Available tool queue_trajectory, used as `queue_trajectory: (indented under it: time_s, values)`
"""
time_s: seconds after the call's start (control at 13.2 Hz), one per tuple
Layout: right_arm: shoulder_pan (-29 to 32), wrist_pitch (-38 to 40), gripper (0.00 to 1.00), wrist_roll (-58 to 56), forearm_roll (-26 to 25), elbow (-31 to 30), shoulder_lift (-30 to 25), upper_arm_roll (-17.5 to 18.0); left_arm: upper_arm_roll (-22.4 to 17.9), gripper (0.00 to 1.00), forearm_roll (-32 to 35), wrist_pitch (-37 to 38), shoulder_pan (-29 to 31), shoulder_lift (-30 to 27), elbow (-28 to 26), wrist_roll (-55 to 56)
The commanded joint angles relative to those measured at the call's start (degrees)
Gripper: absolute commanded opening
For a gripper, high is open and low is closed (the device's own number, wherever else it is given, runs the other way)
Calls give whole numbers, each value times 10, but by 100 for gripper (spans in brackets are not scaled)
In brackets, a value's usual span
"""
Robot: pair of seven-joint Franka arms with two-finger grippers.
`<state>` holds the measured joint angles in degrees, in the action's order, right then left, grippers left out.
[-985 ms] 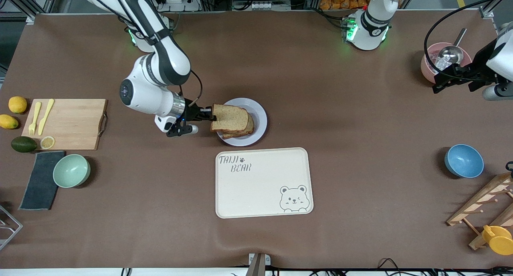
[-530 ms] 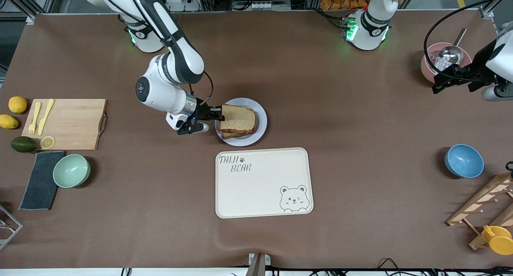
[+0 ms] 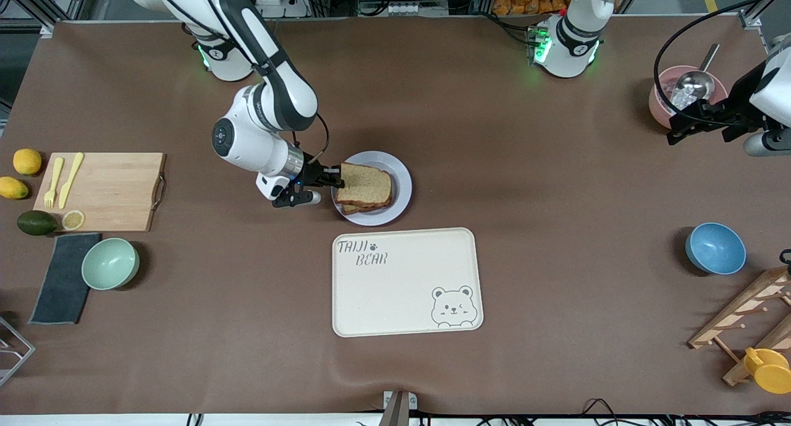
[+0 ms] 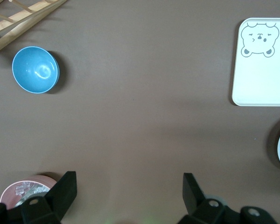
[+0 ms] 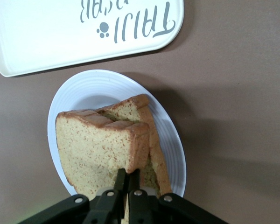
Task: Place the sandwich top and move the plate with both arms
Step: 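Lower the bread slice onto the egg and open the right gripper, then withdraw the right gripper while the left gripper reaches toward the plate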
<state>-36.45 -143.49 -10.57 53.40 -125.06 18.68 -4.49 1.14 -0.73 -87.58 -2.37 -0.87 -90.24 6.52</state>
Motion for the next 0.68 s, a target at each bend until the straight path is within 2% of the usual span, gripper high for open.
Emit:
queue_trajectory:
  time_s: [0.0, 0.45, 0.53, 0.61]
  values:
    - [-9, 0, 39, 8, 26, -5, -7, -6, 3, 100, 4, 1, 3, 0, 2, -7]
    - [-6, 1, 48, 19, 27, -2, -7, -6, 3, 100, 4, 1, 3, 0, 2, -6]
    - [-6, 1, 61, 31, 27, 0, -10, -7, 3, 100, 4, 1, 3, 0, 2, -6]
    - [-1, 10, 63, 35, 27, 1, -14, -7, 3, 100, 4, 0, 3, 1, 2, -5]
